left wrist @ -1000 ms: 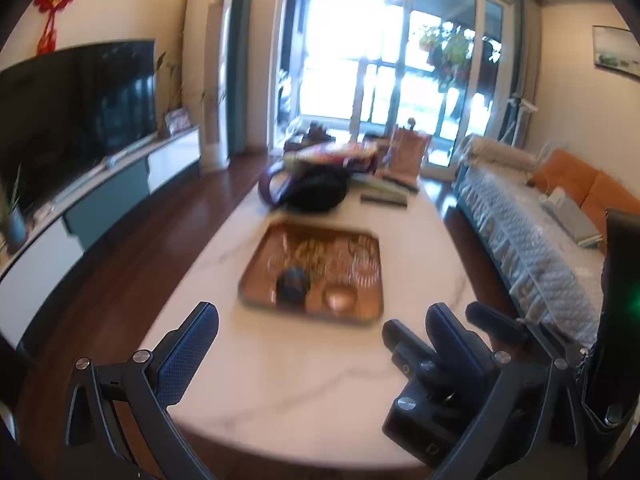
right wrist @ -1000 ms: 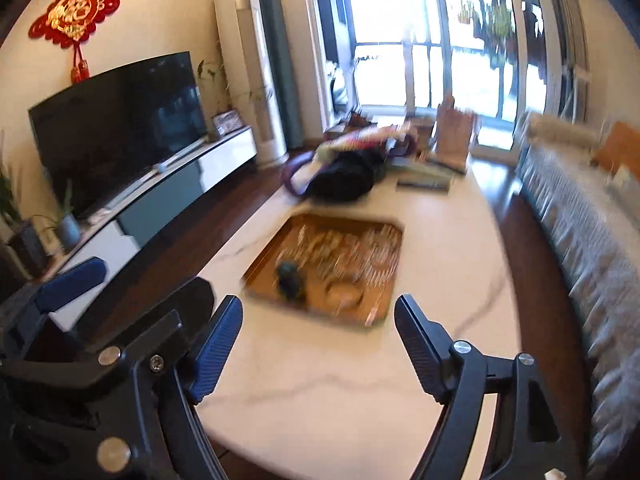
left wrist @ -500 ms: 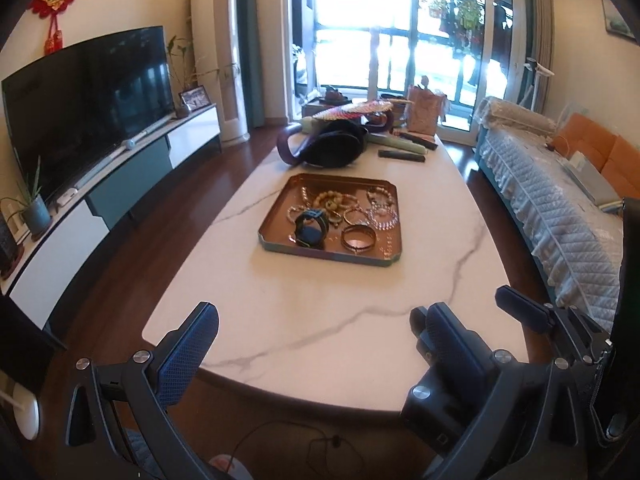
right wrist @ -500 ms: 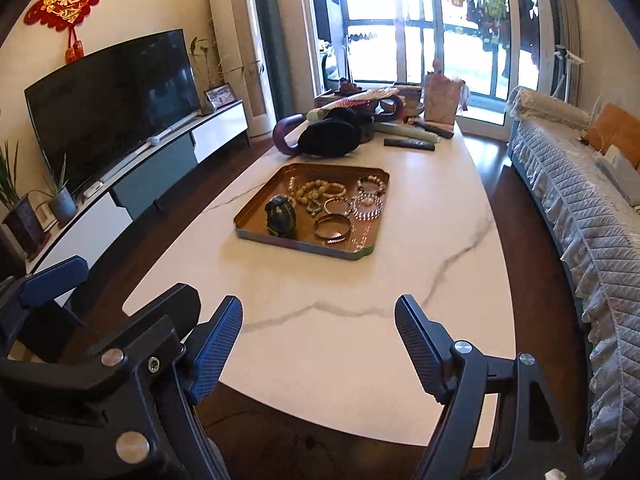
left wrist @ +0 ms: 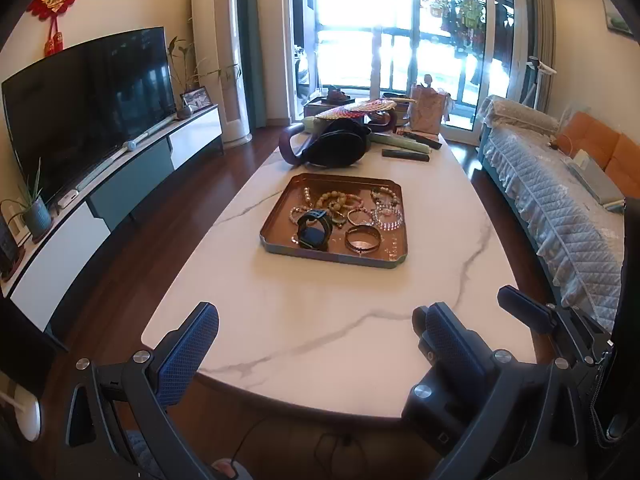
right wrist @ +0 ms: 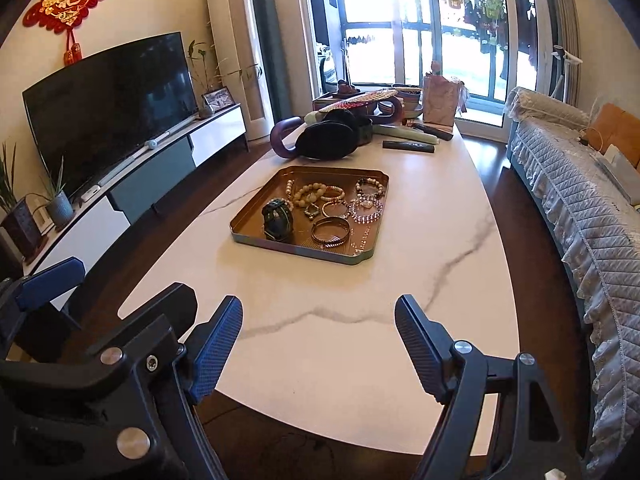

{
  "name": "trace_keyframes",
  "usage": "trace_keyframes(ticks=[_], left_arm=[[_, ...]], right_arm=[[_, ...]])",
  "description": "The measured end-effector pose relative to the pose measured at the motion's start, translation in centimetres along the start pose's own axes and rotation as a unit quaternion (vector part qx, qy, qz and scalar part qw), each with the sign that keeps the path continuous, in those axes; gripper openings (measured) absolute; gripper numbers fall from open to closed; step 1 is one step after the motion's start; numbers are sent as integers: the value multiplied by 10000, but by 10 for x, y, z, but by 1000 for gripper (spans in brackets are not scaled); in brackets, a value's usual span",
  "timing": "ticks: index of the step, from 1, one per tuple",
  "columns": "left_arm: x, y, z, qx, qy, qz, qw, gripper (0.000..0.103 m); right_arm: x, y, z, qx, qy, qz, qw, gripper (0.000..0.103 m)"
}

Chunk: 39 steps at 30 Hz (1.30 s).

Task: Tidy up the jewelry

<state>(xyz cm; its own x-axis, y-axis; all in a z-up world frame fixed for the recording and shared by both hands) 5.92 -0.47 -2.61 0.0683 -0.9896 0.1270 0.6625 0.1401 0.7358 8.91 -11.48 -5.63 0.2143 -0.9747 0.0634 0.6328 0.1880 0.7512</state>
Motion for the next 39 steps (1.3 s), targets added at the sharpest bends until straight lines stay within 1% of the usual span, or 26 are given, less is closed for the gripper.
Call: trace_keyframes(ticks=[19,39], left_arm=[[5,2,-13,-32,15,-44,10000,103],[8,3,-16,-36,24,-39,10000,103]], right_arm=[[3,2,-13,-36,11,-25,10000,76],[3,0,-14,-15,46,-1,10000,76]])
Point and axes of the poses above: each gripper's, at about its wrist camera, not at the fingertips, and z roughly against the way its jaws point, x to its right, y to its top, the point moved 6 cm from there along -z, roughly the way its jaws point, and after that the axes turned 10 degrees about z, right-handed, at the moved point
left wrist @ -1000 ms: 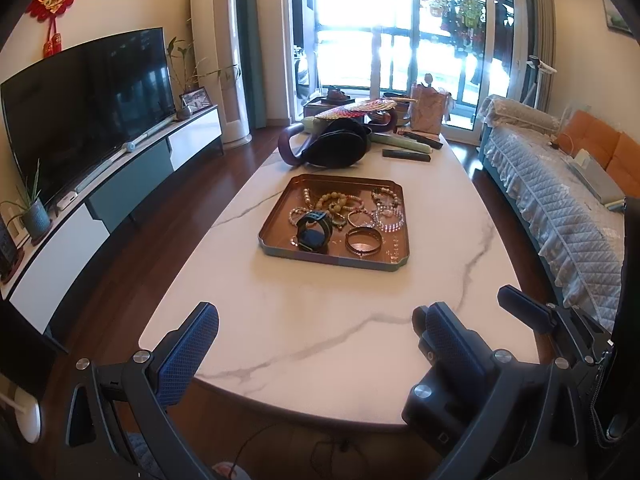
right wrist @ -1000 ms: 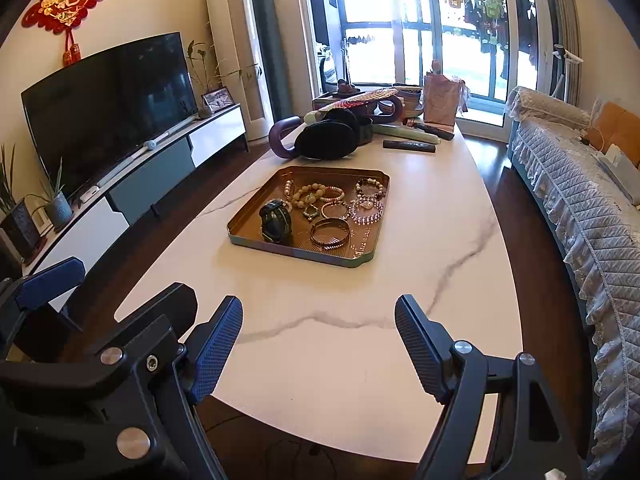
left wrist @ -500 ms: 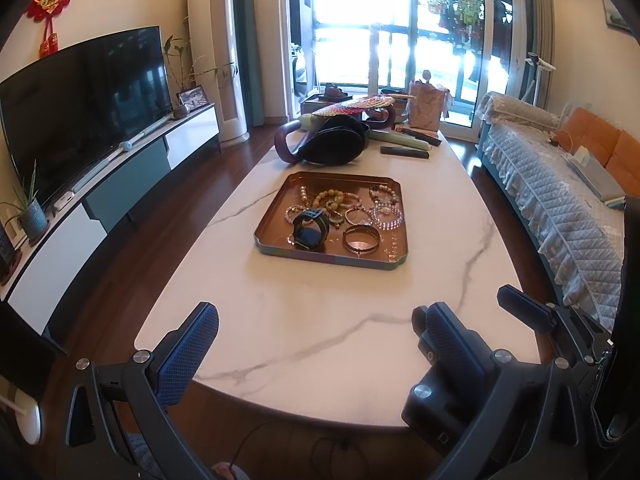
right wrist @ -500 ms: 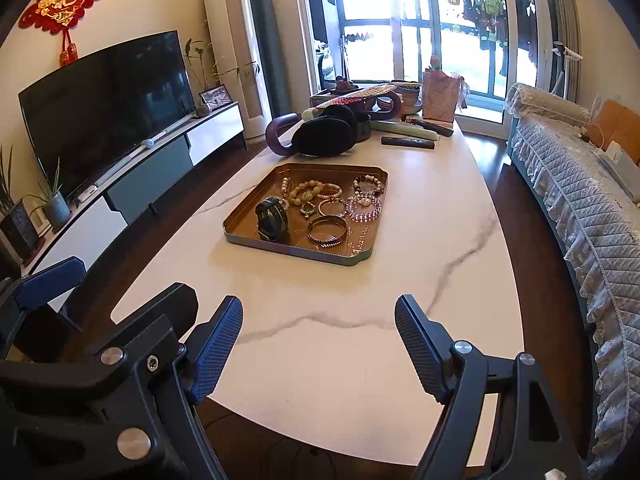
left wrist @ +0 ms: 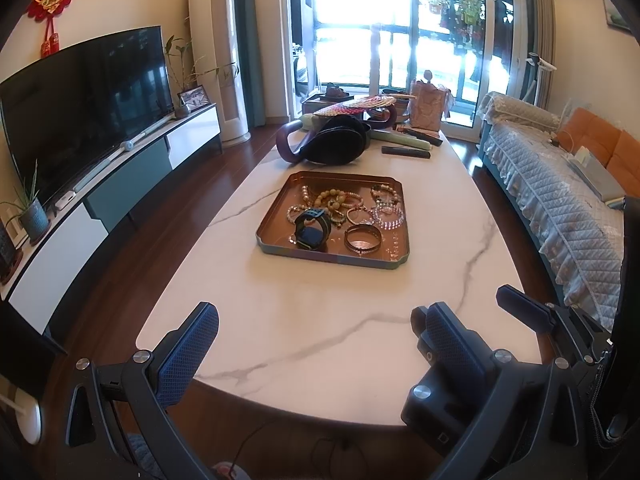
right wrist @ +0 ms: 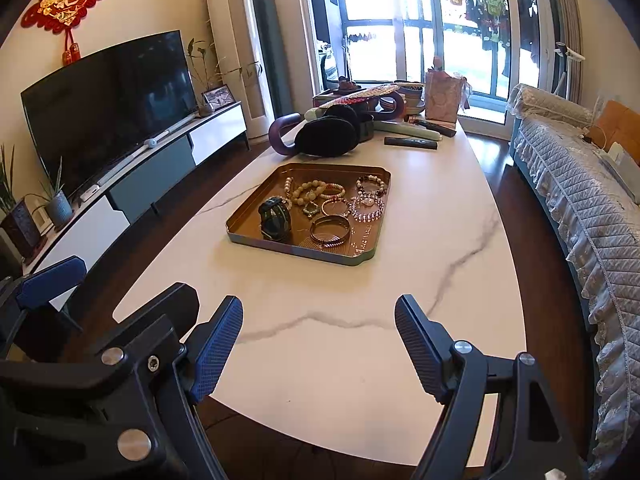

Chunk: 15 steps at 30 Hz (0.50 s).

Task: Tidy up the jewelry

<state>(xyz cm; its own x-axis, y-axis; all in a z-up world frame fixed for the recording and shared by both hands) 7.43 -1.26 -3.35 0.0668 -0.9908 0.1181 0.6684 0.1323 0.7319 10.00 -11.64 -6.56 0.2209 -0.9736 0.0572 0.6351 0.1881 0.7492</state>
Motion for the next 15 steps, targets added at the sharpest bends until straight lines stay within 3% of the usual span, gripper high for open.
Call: trace_keyframes(ticks=[15], left_arm=[[0,0,0,7,-3,1,10000,103]], right_arm=[[0,0,0,-4,-1,-1,10000,76]])
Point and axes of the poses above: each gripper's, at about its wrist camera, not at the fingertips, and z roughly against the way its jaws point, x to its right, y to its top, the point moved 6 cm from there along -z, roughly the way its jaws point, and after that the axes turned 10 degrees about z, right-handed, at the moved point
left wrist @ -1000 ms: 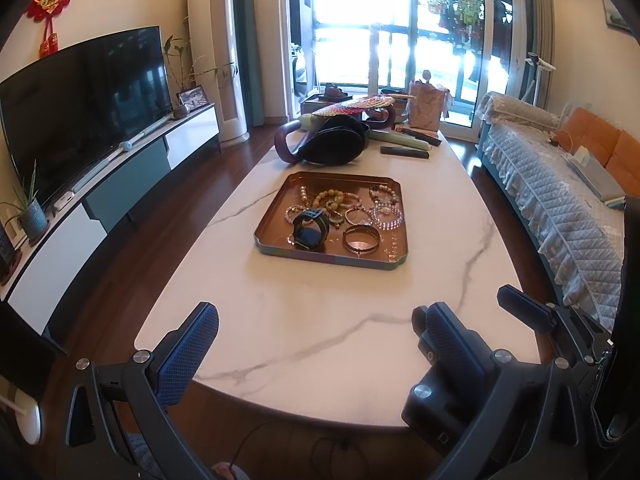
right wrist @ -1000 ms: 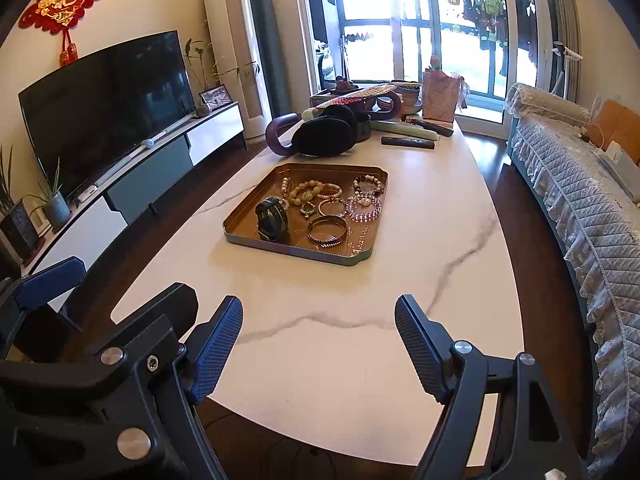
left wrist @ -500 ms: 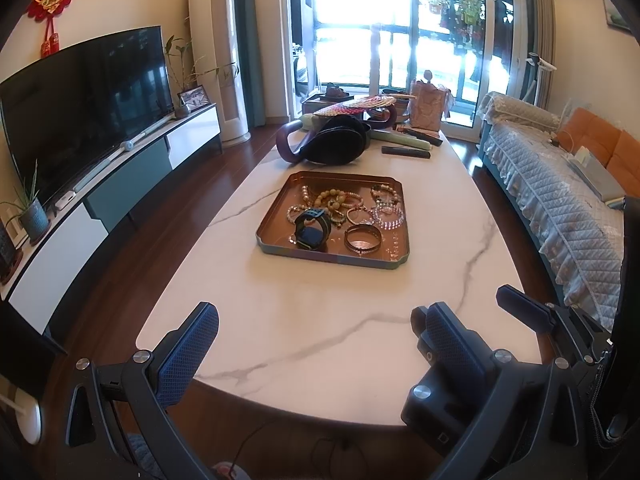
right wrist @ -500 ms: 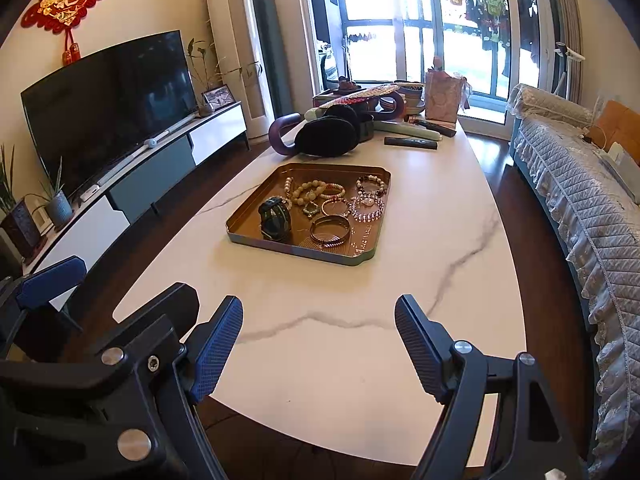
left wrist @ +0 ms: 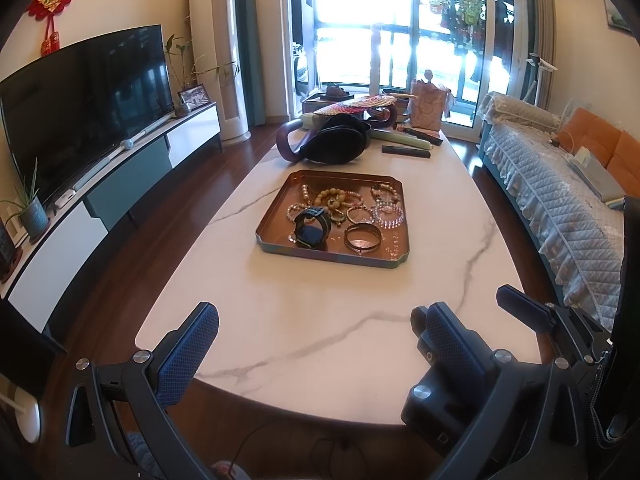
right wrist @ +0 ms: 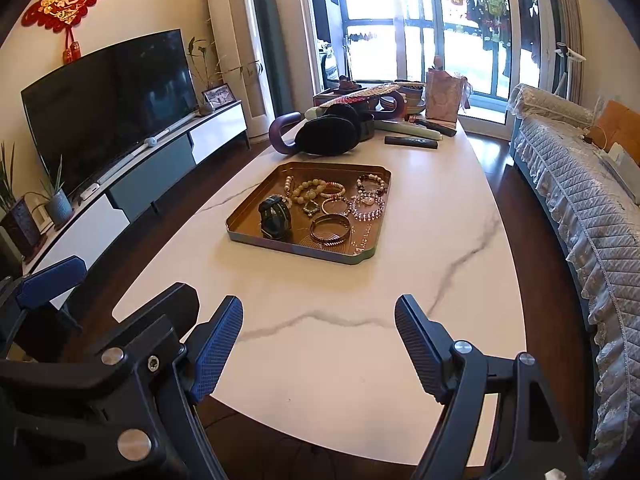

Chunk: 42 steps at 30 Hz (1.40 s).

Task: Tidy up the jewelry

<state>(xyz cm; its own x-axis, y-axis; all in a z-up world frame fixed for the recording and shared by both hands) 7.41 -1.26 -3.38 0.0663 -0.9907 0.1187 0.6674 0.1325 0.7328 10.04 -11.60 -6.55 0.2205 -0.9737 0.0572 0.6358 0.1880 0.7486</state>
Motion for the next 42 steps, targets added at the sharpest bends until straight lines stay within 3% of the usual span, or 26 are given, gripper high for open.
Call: trace_keyframes(ticks=[42], left_arm=[[2,-3,-3,-18,-8,7,10000,103]], right_arm=[[4,-4,-1,-30,6,5,10000,76]])
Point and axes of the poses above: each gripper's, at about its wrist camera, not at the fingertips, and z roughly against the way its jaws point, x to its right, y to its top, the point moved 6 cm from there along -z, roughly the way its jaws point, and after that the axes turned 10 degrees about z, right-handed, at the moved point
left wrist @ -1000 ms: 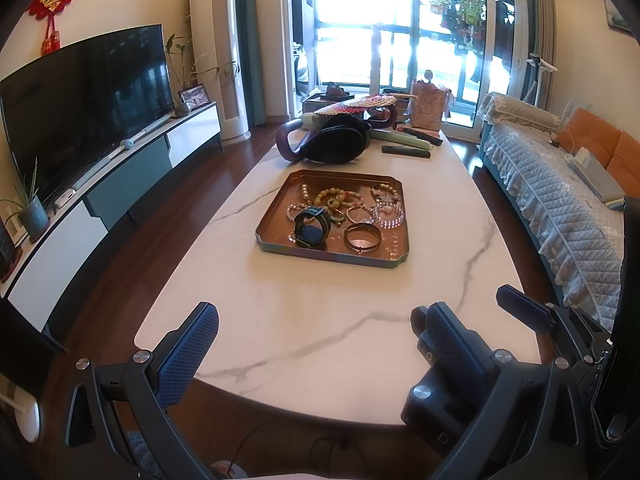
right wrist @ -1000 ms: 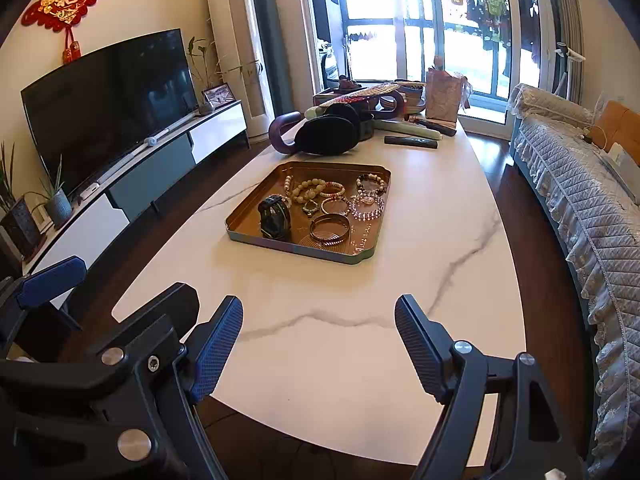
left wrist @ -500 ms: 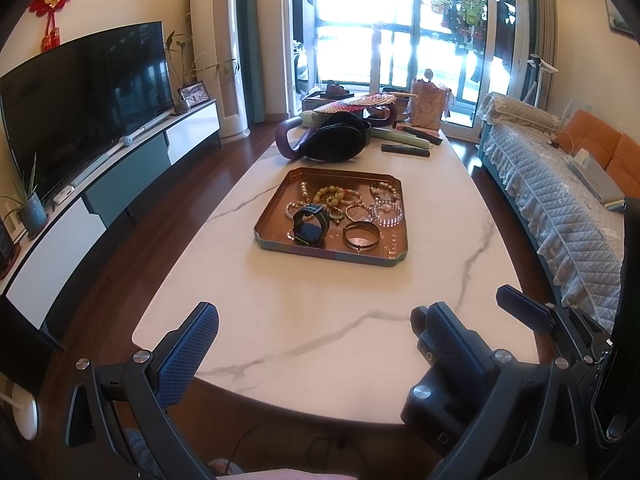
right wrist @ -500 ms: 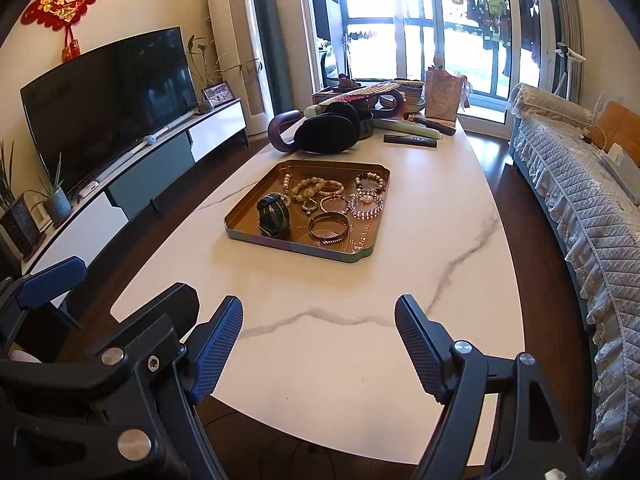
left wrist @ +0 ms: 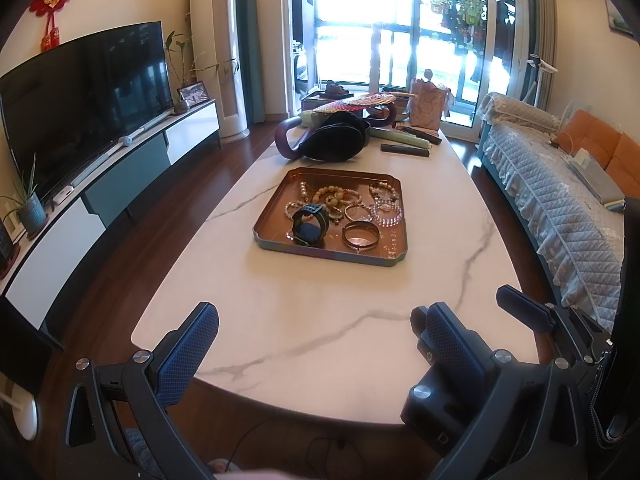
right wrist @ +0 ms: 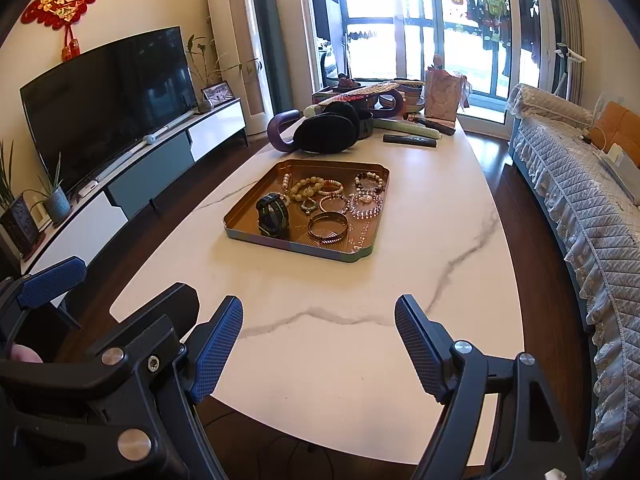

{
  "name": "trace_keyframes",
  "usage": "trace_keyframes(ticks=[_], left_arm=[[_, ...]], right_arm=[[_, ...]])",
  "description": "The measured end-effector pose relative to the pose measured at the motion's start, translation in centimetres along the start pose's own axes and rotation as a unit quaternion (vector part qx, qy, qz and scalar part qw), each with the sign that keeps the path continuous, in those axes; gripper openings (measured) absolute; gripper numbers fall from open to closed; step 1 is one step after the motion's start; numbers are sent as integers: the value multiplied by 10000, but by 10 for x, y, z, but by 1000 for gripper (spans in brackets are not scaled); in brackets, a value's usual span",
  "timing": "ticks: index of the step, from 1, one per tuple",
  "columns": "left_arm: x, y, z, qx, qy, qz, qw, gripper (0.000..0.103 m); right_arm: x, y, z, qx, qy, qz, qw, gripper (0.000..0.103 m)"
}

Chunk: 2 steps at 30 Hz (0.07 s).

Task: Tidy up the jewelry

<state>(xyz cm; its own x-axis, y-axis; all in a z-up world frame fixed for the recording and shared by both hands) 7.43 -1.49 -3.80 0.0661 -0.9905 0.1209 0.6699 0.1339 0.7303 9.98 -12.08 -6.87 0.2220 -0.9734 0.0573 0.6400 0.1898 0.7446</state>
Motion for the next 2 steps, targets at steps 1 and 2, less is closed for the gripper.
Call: trace_keyframes(ticks=[1,2], left_arm=[[0,0,0,-5,5,9,10000,103],[-1,0,1,0,3,10,10000,103]], right_arm=[[1,-1,0,-1,-2,2,10000,76],[0,0,0,-4,6,9,10000,76]])
Point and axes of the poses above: each gripper's, at about its wrist camera, not at the fingertips, and z roughly against the way its jaws point, x to its right, y to its top, the point moved 6 cm from there along -z, roughly the way its jaws point, and after that the axes turned 10 degrees about z, right-handed, at the moved point
